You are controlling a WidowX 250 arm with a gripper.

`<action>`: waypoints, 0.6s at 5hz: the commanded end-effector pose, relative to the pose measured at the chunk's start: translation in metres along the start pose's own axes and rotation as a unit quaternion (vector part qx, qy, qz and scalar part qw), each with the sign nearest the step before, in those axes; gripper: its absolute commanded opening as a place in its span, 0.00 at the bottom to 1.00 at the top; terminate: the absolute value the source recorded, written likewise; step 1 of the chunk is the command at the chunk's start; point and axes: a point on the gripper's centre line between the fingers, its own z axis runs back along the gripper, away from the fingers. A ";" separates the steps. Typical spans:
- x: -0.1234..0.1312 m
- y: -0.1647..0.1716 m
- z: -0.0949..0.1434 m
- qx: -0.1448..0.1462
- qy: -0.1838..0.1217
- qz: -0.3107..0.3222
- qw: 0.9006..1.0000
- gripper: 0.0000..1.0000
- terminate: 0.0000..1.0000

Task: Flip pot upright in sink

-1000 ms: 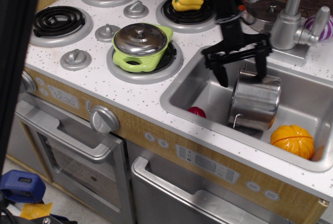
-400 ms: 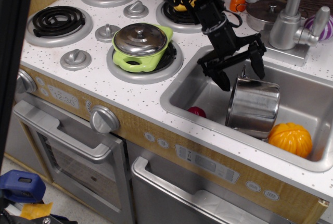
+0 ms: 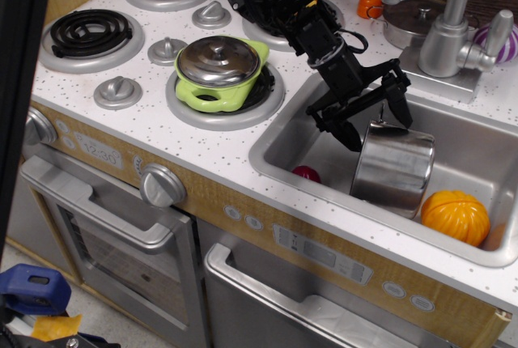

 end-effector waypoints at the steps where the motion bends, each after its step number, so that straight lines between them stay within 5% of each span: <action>1: -0.003 -0.019 0.013 -0.012 -0.022 -0.024 0.999 1.00 0.00; 2: -0.006 -0.025 0.010 -0.008 -0.026 -0.020 0.999 1.00 0.00; 3: -0.009 -0.041 0.008 0.065 -0.101 -0.047 0.992 0.00 0.00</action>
